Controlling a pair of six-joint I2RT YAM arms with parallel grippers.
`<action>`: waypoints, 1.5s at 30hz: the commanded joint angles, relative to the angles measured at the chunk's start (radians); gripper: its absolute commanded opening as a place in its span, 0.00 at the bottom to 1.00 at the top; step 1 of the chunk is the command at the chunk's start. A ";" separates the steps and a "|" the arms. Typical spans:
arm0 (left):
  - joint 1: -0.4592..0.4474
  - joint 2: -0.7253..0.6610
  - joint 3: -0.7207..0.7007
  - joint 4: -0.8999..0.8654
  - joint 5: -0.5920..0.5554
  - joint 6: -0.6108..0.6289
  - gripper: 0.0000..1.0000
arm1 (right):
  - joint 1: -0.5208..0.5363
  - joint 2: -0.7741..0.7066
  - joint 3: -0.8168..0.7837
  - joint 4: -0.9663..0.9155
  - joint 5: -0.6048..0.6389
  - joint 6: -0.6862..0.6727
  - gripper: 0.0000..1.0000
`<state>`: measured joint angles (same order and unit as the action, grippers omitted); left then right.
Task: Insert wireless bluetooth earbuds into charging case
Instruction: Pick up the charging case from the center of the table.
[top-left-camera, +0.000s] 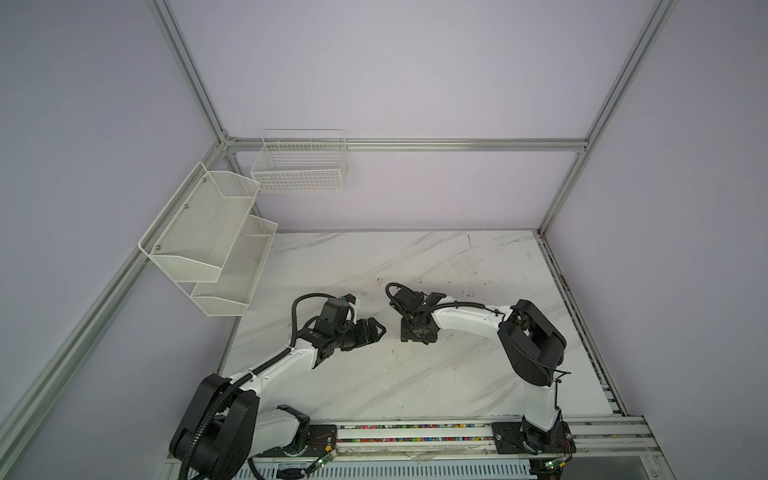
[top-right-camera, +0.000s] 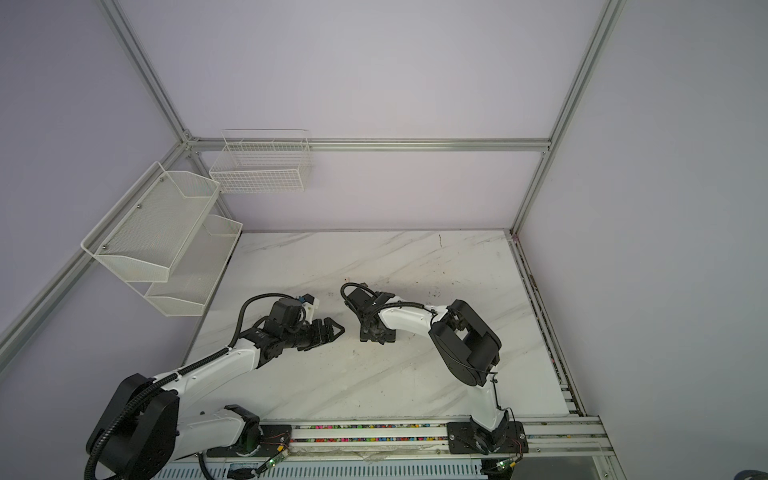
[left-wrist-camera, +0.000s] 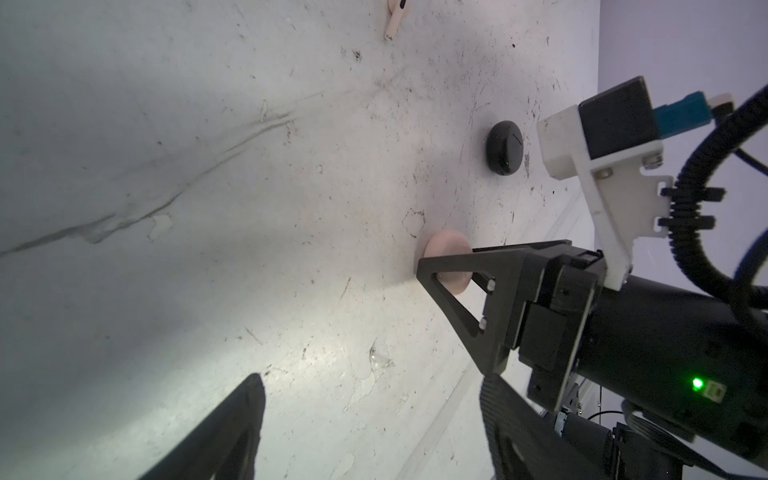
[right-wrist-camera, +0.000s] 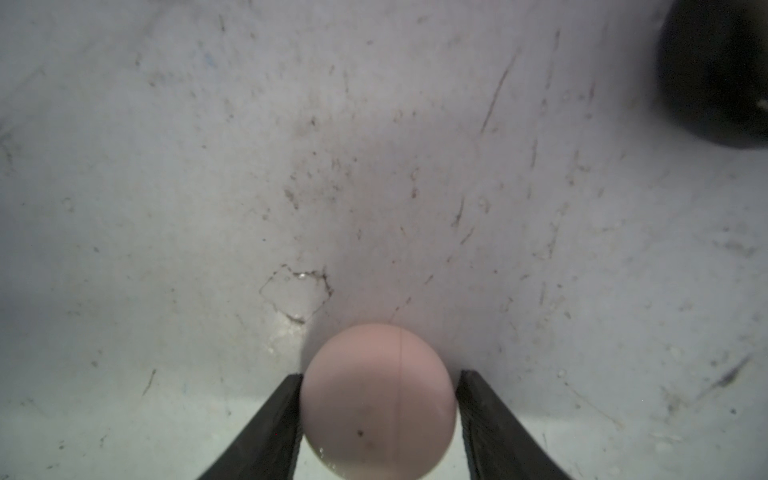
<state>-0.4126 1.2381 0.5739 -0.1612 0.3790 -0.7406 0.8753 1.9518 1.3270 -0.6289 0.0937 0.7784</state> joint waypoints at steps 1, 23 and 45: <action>0.006 -0.012 -0.037 0.029 0.018 0.006 0.81 | -0.003 0.034 0.008 -0.020 0.025 -0.016 0.63; 0.006 -0.014 -0.032 0.019 0.010 0.001 0.81 | -0.007 -0.015 -0.010 0.013 0.016 -0.047 0.56; 0.036 -0.034 0.009 0.041 0.133 -0.042 0.79 | -0.019 -0.519 -0.526 0.767 -0.135 -0.830 0.42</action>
<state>-0.3939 1.2354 0.5739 -0.1734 0.4442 -0.7589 0.8619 1.4876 0.8661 -0.0380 -0.0067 0.1017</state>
